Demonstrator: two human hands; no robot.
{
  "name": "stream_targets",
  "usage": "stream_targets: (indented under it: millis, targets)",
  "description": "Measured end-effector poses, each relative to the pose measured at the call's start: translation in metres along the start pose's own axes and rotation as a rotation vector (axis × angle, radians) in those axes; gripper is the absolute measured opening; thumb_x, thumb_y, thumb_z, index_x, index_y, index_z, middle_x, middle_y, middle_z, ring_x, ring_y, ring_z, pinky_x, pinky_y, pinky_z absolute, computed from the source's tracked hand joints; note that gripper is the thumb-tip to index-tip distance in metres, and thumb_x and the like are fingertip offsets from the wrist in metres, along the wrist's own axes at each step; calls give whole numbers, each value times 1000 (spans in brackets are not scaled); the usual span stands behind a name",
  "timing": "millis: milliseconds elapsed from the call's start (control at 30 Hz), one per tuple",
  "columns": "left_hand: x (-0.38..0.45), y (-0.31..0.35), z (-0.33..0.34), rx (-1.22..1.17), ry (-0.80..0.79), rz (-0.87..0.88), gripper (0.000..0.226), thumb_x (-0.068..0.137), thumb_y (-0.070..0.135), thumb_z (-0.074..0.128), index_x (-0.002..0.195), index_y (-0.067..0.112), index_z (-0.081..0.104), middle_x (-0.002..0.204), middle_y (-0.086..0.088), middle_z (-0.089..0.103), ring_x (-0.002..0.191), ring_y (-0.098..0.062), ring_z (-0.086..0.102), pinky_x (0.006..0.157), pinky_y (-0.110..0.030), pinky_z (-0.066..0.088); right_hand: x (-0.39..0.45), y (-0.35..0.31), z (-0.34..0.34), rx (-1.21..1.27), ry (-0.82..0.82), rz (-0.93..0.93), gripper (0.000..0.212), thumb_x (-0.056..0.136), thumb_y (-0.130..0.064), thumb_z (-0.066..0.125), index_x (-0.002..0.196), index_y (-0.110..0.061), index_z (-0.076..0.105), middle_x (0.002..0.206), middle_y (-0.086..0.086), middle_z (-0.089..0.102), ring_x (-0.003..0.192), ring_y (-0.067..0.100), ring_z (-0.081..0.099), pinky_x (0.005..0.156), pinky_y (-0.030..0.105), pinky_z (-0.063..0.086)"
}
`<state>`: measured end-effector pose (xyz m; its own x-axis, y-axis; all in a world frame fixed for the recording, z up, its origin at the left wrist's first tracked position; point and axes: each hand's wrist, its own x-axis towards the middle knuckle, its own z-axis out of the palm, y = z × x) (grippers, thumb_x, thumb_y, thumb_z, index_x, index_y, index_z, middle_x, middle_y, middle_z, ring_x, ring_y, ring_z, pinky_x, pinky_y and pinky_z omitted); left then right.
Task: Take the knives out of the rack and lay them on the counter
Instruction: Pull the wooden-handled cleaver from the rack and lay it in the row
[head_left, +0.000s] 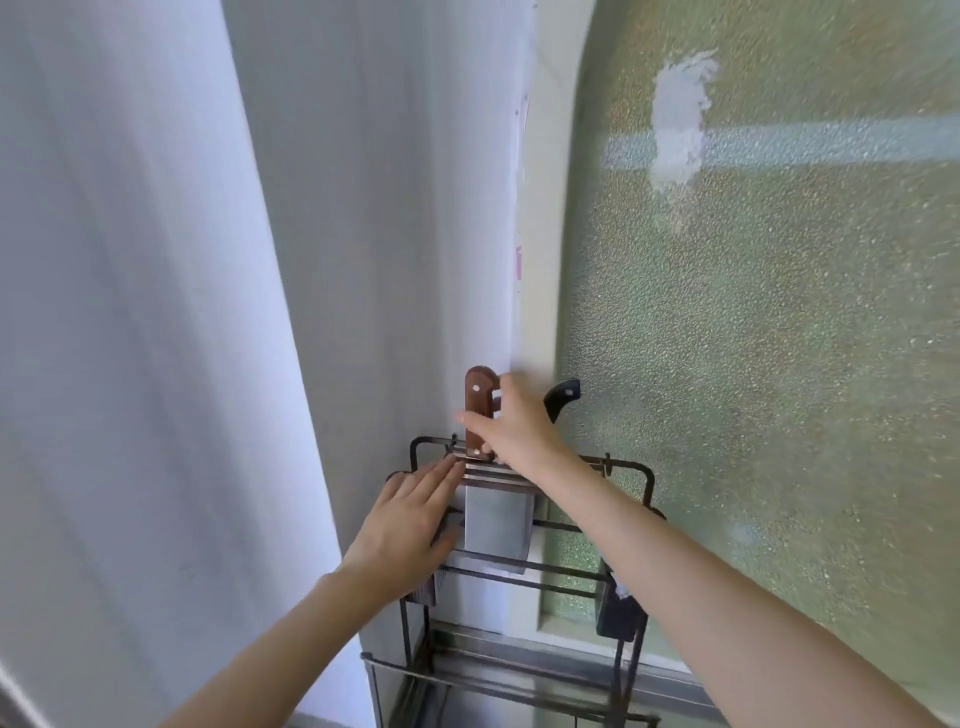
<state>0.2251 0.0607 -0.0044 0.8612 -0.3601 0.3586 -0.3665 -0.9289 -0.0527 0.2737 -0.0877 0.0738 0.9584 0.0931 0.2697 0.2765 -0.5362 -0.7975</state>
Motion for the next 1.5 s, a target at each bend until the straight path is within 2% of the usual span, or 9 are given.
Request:
stream_targets:
  millis: [133, 333, 533, 733, 867, 1000, 1133, 1400, 1500]
  targets:
    - [-2, -6, 6, 4, 26, 39, 64, 74, 39, 47, 134, 16, 43, 134, 3, 57, 117, -14, 59, 94, -37, 50, 13, 1, 11, 130, 48, 94, 29, 85, -24, 61, 90, -9, 37, 67, 11, 54, 29, 10, 51, 27, 15, 37]
    - [-1, -4, -2, -111, -105, 40, 71, 92, 35, 39, 147, 20, -4, 159, 5, 0, 147, -14, 2, 120, -37, 2, 18, -12, -1, 224, 150, 132, 24, 83, -21, 63, 92, -4, 48, 71, 14, 62, 47, 24, 63, 40, 28, 49]
    - [2, -7, -12, -120, -175, 50, 67, 92, 41, 37, 148, 20, 6, 159, 3, 10, 145, -17, 12, 119, -38, 13, 5, -51, -40, 286, 227, 59, 17, 83, -18, 62, 88, -9, 49, 68, 7, 61, 50, 23, 63, 55, 38, 56]
    - [31, 16, -60, -683, -82, -238, 47, 91, 51, 37, 109, 17, 64, 117, -8, 67, 111, -27, 58, 93, -37, 44, -26, -69, -91, 473, 334, -5, 15, 83, -14, 63, 91, -8, 52, 75, 9, 61, 41, 13, 60, 43, 22, 52]
    - [65, 56, -94, -1226, -41, -505, 54, 87, 56, 40, 90, 7, 65, 95, -17, 72, 90, -30, 67, 88, -40, 53, -56, -66, -137, 613, 394, -104, 13, 85, -15, 62, 92, -8, 54, 80, 11, 64, 45, 13, 62, 47, 21, 55]
    - [85, 103, -113, -1482, -136, -591, 57, 88, 56, 38, 80, 7, 65, 49, 2, 70, 52, -12, 67, 54, -24, 47, -93, -42, -186, 702, 338, -220, 4, 87, -11, 57, 83, -10, 56, 83, 11, 70, 53, 17, 63, 54, 23, 55]
    - [94, 161, -119, -1690, -262, -566, 26, 94, 32, 40, 95, 12, 57, 45, 4, 69, 42, -4, 65, 53, -23, 43, -136, 2, -231, 765, 245, -253, 10, 85, -6, 54, 83, -7, 63, 83, 5, 74, 65, 18, 64, 60, 23, 56]
    - [87, 287, -69, -1713, -479, -521, 28, 94, 7, 36, 76, 15, 55, 40, 8, 66, 39, 1, 62, 65, -22, 46, -259, 128, -311, 649, 10, 144, 68, 56, -41, 82, 115, -14, 62, 120, 5, 64, 105, 19, 62, 91, 28, 53]
    - [74, 334, -29, -1611, -519, -466, 19, 92, 8, 41, 82, 15, 56, 39, 11, 65, 38, 0, 63, 59, -22, 48, -304, 165, -317, 315, 57, 399, 51, 67, -46, 74, 112, -23, 64, 120, 0, 65, 109, 17, 60, 88, 24, 47]
